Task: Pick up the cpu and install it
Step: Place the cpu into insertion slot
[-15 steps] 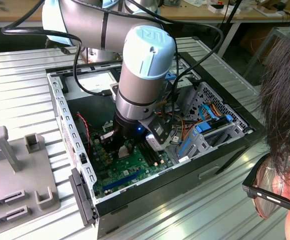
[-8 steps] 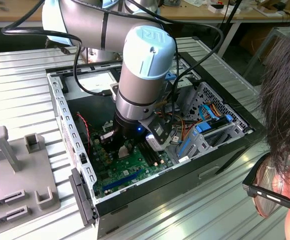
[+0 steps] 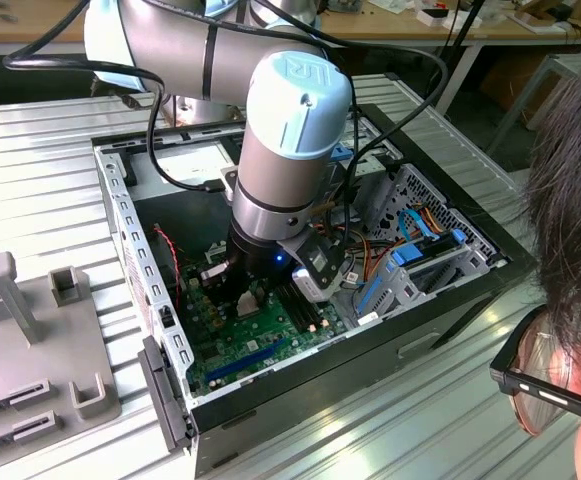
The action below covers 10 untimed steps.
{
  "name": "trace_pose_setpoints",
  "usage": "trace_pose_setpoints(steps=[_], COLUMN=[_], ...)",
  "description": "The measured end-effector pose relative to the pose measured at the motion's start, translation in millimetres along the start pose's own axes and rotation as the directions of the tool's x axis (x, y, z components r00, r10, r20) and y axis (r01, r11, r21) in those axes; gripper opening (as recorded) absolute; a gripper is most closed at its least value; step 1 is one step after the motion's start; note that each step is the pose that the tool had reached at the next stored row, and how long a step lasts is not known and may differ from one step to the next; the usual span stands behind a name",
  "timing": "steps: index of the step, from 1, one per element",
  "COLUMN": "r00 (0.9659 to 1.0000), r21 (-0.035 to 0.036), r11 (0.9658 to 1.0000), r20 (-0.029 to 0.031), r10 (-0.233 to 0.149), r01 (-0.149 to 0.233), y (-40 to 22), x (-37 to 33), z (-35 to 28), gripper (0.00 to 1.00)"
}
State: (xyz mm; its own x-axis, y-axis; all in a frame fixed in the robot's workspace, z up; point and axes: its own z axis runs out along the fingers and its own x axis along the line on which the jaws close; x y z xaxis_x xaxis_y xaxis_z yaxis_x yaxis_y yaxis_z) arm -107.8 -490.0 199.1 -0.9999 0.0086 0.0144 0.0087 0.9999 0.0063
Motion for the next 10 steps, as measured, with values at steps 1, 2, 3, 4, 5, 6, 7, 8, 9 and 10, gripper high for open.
trace_pose_setpoints(steps=[1,2,3,4,5,6,7,8,9,10], r00=[1.0,1.0,1.0,1.0,1.0,0.9999,0.9999,0.9999,0.9999,0.9999], r21=[0.0,0.0,0.0,0.0001,0.0001,0.0002,0.0002,0.0002,0.0002,0.0002], r11=[1.0,1.0,1.0,1.0,1.0,0.9999,0.9999,0.9999,0.9999,0.9999], r20=[0.0001,0.0001,0.0001,0.0,0.0,0.0,0.0,0.0,0.0,0.0], r10=[-0.001,-0.003,-0.004,-0.006,-0.008,-0.01,-0.012,-0.016,-0.017,-0.017], r01=[0.001,0.003,0.004,0.006,0.008,0.01,0.012,0.016,0.017,0.017], y=[0.0,0.0,0.0,0.0,0.0,0.0,0.0,0.0,0.0,0.0], x=[0.0,0.0,0.0,0.0,0.0,0.0,0.0,0.0,0.0,0.0], z=[0.0,0.0,0.0,0.0,0.0,0.0,0.0,0.0,0.0,0.0], gripper=[0.47,0.47,0.47,0.47,0.47,0.47,0.47,0.47,0.47,0.47])
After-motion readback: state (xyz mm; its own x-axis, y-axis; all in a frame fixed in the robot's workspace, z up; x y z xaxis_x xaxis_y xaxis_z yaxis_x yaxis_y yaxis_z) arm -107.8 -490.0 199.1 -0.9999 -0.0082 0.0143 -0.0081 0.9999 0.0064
